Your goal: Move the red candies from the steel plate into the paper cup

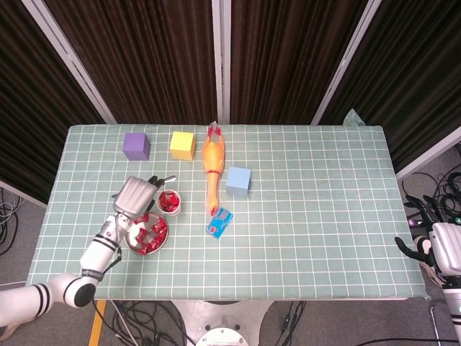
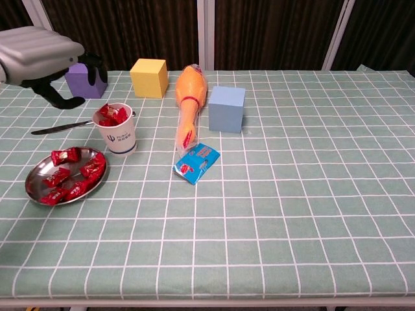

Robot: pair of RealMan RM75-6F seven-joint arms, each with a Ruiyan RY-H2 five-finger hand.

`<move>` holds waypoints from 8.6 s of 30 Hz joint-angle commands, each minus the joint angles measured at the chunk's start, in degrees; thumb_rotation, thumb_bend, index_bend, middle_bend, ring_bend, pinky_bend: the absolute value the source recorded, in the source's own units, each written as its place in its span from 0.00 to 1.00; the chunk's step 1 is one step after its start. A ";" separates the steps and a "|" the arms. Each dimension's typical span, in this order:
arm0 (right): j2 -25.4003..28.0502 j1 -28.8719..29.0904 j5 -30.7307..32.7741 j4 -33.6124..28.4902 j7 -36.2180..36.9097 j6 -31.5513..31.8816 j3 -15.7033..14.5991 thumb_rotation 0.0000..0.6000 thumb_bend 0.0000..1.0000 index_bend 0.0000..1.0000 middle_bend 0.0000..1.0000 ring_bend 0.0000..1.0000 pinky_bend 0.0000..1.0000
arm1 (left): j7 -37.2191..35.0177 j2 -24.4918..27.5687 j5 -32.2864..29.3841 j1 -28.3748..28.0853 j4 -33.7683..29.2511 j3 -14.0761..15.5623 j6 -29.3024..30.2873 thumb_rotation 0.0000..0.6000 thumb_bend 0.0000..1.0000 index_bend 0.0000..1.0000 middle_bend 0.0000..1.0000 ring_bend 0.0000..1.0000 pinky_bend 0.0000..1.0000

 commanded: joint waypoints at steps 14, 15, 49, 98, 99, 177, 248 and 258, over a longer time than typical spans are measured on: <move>-0.26 0.54 -0.72 -0.17 -0.14 -0.30 -0.07 1.00 0.19 0.12 0.24 0.07 0.43 | -10.64 1.01 9.25 9.17 0.02 9.79 2.74 1.00 0.35 0.42 0.47 0.88 1.00; -0.23 0.53 -0.70 -0.21 -0.18 -0.31 -0.08 1.00 0.19 0.12 0.24 0.07 0.43 | -10.67 0.29 9.14 9.19 0.69 9.98 2.06 1.00 0.34 0.42 0.47 0.87 1.00; 0.20 0.42 -0.31 -1.05 -1.03 -0.19 -0.12 1.00 0.20 0.12 0.24 0.07 0.43 | -11.21 -7.51 6.14 10.25 10.99 8.20 -2.93 1.00 0.36 0.57 0.60 0.88 1.00; 0.03 0.11 0.47 0.33 0.29 -0.38 0.00 1.00 0.19 0.12 0.24 0.07 0.43 | -10.74 -4.80 3.50 -0.21 4.53 -1.32 -4.52 1.00 0.41 0.43 0.48 0.88 1.00; 0.00 0.13 0.45 0.33 0.28 -0.41 0.00 1.00 0.19 0.12 0.24 0.07 0.43 | -10.51 -4.54 3.51 -0.03 4.19 -1.14 -4.19 1.00 0.41 0.42 0.48 0.88 1.00; 0.66 0.15 0.12 -1.40 -1.27 -0.14 0.04 1.00 0.20 0.12 0.24 0.07 0.43 | -13.81 -11.26 2.91 8.69 18.52 5.09 -4.54 1.00 0.39 0.60 0.64 0.88 1.00; -0.85 -0.06 -0.11 2.57 0.33 0.14 0.01 1.00 0.20 0.12 0.17 0.00 0.19 | -21.51 10.30 3.86 17.35 -1.12 0.05 19.55 1.00 0.34 0.33 0.40 0.36 0.50; -2.47 -1.35 1.09 3.42 -2.63 1.92 0.03 1.00 0.20 0.04 0.10 0.00 0.09 | -21.23 14.58 7.30 27.58 -3.05 6.24 26.97 1.00 0.32 0.30 0.25 0.19 0.28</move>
